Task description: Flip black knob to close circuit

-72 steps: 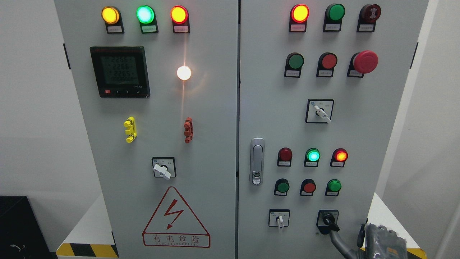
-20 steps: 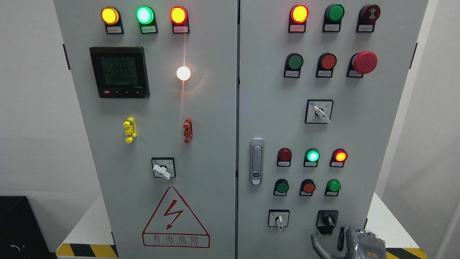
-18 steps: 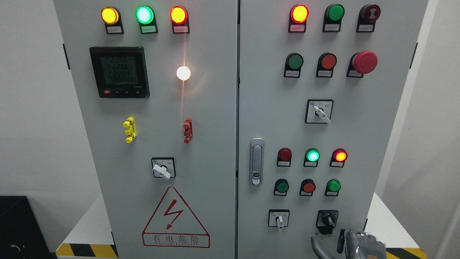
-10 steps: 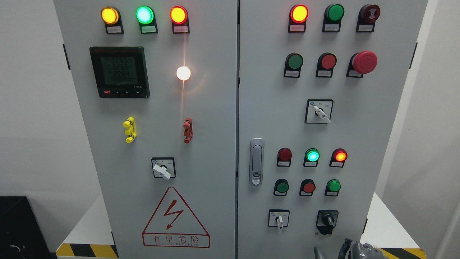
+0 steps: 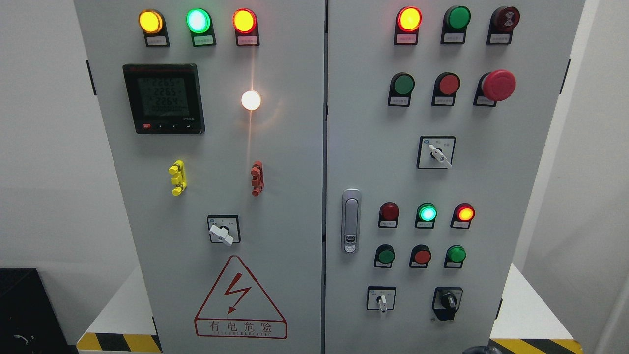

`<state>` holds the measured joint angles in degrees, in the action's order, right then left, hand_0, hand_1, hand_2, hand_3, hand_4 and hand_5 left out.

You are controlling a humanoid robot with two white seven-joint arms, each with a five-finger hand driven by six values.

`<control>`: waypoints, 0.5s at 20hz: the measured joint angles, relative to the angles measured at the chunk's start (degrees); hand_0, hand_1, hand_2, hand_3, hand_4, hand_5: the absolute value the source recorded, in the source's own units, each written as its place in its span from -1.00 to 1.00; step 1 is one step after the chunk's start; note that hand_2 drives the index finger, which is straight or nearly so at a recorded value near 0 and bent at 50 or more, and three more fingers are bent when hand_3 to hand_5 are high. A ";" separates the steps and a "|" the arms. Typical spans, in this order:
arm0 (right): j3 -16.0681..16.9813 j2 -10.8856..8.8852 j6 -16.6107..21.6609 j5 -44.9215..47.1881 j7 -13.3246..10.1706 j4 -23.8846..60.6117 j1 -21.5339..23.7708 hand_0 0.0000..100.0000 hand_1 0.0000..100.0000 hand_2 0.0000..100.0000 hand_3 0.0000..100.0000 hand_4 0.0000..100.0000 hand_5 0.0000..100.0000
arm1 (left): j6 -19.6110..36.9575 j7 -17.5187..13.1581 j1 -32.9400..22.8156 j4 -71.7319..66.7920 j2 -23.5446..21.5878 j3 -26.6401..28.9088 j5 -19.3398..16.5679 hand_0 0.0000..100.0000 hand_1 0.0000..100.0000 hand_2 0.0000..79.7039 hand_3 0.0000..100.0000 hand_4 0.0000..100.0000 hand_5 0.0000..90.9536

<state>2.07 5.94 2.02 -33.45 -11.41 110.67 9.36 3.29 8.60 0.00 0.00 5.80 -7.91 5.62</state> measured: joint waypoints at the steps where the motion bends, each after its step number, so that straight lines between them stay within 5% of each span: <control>1: -0.18 0.02 0.61 3.18 -0.06 0.38 0.65 -1.00 -0.85 -0.40 -0.02 -0.07 -0.27 | 0.00 0.00 0.00 0.00 0.00 0.00 0.00 -0.76 0.11 -1.00 -1.00 -1.00 -1.00; 3: -0.50 0.05 1.32 9.77 0.02 1.09 1.74 -1.00 -0.86 -0.50 -0.13 -0.20 -0.39 | 0.00 0.00 0.00 0.00 0.00 0.00 0.00 -0.76 0.11 -1.00 -1.00 -1.00 -1.00; 10: -1.22 0.21 3.69 26.66 7.15 2.63 4.09 -1.00 -0.94 -0.84 -0.53 -0.60 -0.87 | 0.00 0.00 0.00 0.00 0.00 0.00 0.00 -0.76 0.11 -1.00 -1.00 -1.00 -1.00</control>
<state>0.85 6.16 5.71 -6.79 -4.26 113.31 13.44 3.29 8.60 0.00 0.00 5.80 -7.91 5.62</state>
